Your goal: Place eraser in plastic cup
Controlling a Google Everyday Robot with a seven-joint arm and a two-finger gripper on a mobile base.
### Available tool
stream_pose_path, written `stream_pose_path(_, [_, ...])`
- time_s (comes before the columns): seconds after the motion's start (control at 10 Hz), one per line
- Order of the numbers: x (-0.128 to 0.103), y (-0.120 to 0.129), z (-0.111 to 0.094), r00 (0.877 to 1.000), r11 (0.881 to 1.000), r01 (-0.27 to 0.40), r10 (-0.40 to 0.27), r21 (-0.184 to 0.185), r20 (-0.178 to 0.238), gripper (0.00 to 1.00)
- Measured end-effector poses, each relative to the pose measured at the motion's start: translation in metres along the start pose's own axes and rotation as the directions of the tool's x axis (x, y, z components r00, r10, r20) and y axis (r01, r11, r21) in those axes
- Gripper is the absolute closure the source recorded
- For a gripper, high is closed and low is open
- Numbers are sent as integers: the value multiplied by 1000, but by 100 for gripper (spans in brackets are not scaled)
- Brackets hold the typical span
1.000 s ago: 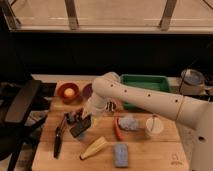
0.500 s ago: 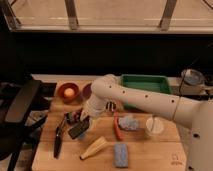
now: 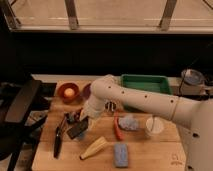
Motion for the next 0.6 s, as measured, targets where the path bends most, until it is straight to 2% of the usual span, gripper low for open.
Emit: stream_pose_path(0.6, [5,5,-9,1000,1000,-13,13,10,-23,20])
